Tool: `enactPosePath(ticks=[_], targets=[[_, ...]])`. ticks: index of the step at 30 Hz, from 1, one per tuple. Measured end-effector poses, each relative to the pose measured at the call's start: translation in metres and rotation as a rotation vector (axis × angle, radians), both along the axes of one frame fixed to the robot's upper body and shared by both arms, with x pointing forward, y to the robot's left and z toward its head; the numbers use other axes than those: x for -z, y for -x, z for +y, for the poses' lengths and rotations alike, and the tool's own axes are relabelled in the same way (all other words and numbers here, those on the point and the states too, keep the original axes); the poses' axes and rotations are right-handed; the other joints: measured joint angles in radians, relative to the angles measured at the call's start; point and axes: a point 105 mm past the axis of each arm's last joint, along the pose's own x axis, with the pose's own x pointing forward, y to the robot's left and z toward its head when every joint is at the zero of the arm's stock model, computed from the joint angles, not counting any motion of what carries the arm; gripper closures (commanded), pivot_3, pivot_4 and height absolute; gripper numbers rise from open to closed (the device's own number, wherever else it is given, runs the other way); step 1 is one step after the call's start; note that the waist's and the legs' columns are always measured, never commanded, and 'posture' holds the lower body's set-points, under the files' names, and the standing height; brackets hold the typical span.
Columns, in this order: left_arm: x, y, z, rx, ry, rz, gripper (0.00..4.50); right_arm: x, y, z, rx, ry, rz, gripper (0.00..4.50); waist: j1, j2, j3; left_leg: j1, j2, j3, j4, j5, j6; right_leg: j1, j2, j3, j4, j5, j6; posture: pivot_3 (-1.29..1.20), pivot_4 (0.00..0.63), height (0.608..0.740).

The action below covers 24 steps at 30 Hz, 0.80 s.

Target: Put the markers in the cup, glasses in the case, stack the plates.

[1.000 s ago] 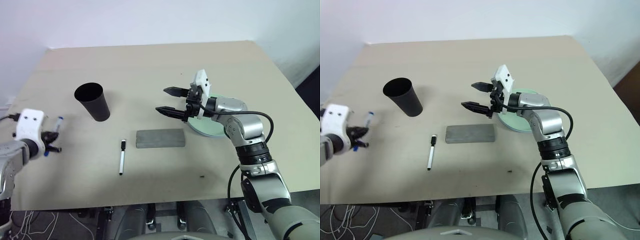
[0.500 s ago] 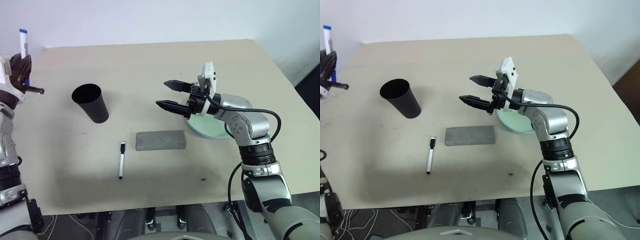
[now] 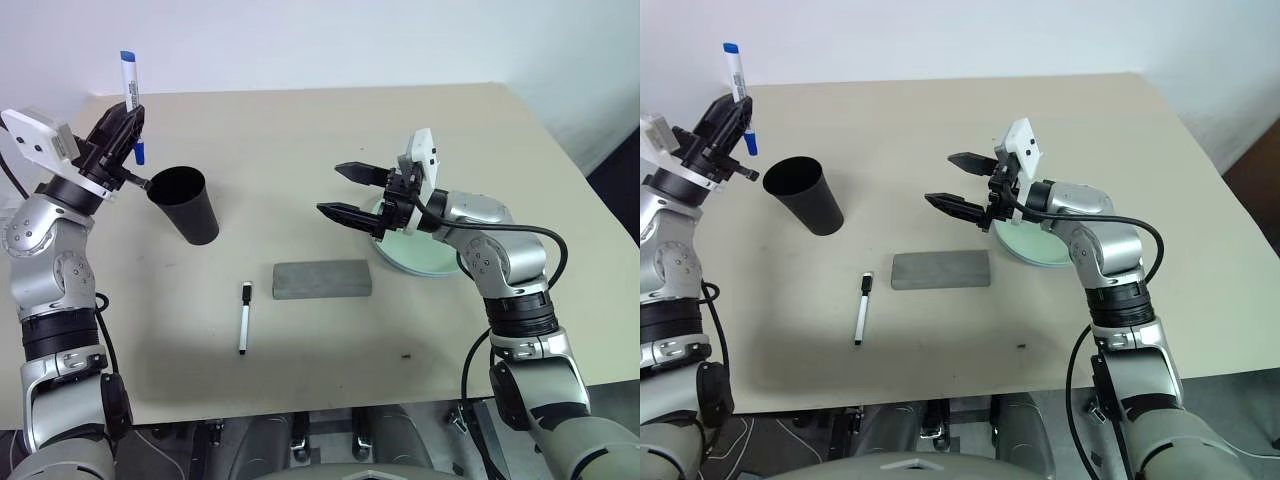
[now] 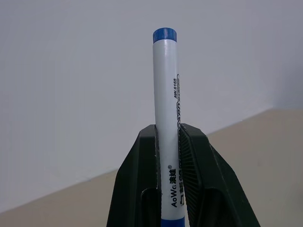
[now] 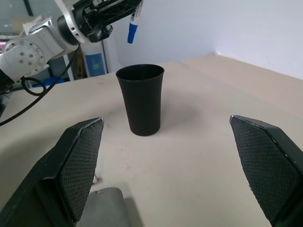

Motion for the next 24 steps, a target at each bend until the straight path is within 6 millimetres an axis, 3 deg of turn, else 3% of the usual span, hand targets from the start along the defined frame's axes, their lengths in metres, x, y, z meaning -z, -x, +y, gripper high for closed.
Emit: enactPosePath(ticks=[12,24], targets=[[0.026,-0.009,0.001,0.05,0.11,0.073,4.23,-0.005,0.012,-0.004,-0.017,-0.005,-0.018,0.0,0.002,0.0,0.0,0.001,0.001,0.0,0.001,0.0,0.0,0.001,-0.001,-0.001,0.0,0.001,-0.001,0.0,0.15,0.74],[0.05,-0.016,-0.011,0.103,0.193,0.103,4.23,0.002,0.014,-0.002,-0.029,0.031,-0.005,0.0,0.002,0.0,0.0,0.0,0.001,0.0,0.0,0.0,0.0,0.001,-0.001,-0.002,-0.002,0.001,-0.001,0.0,0.15,0.74]])
